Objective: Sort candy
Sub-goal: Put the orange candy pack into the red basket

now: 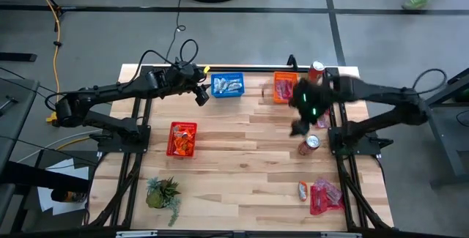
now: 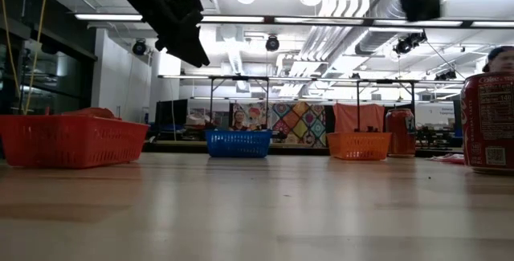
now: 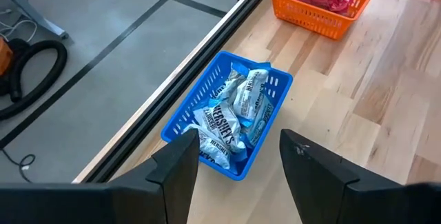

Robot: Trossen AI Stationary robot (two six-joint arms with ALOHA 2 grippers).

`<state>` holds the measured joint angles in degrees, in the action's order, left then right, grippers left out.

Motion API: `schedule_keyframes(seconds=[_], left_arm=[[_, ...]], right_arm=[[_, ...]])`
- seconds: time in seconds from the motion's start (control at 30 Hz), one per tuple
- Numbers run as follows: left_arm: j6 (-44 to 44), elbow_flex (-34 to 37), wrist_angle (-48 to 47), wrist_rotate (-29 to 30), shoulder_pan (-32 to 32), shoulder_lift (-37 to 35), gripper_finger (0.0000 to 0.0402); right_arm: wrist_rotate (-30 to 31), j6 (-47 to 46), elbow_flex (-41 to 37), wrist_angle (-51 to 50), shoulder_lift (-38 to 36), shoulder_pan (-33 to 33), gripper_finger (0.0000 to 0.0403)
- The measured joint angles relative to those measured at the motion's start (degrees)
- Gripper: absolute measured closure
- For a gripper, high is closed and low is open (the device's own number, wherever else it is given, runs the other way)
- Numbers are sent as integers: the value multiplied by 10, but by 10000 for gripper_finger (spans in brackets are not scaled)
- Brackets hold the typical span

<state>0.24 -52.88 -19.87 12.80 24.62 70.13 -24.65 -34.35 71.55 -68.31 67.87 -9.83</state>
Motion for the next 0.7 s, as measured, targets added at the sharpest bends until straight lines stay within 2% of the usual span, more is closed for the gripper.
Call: schedule_keyframes(seconds=[0.2, 0.4, 0.47, 0.57, 0.7], left_arm=[[0, 0, 0, 0, 2, 0, 214], [55, 0, 0, -26, 2, 0, 214], [59, 0, 0, -48, 2, 0, 214], [47, 0, 1, -95, 2, 0, 214], [9, 0, 13, -176, 2, 0, 214]], right_arm=[[119, -354, -2, 7, 23, 258, 132], [122, -654, -2, 31, 122, 422, 132], [96, -711, -2, 54, 165, 454, 132], [57, -748, -2, 103, 231, 484, 132], [52, -767, -2, 144, 307, 502, 132]])
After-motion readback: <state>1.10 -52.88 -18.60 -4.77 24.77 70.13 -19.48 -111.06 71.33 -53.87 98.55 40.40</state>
